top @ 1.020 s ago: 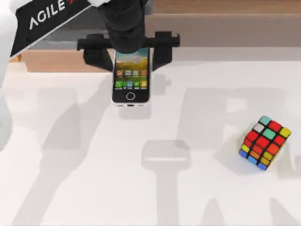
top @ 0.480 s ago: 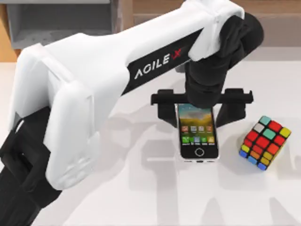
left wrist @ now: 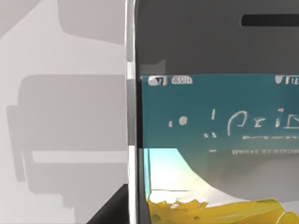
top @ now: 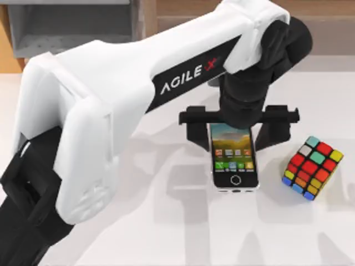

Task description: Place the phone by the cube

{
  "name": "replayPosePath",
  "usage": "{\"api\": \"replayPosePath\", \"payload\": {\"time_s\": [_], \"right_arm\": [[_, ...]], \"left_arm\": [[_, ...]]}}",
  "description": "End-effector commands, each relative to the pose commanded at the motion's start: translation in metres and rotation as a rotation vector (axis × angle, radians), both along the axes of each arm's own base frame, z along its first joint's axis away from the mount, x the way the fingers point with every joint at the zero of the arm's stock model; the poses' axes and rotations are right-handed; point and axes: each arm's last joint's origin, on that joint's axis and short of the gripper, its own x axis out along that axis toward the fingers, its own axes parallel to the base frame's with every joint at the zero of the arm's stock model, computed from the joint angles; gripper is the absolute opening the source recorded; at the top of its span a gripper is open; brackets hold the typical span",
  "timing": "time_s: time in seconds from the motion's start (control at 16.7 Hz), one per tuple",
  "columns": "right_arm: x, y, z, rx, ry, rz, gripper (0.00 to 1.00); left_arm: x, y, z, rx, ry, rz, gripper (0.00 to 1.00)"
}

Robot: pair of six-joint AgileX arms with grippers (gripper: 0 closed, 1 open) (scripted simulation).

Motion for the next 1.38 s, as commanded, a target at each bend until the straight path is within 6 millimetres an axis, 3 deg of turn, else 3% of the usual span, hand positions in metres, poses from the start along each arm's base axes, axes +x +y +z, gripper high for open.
{"api": "replayPosePath", "payload": {"time_s": [0.84, 1.38], "right_arm": [[0.0, 0.0, 0.0, 0.0, 0.0, 0.0, 1.0], [0.0, 0.0, 0.0, 0.0, 0.0, 0.0, 1.0]], "left_arm": [[-0.008, -0.001, -0.028, -0.064, 0.113, -0.028, 0.0], [-0.001, 0.0, -0.052, -0.006, 0.005, 0.0, 0.0]]}}
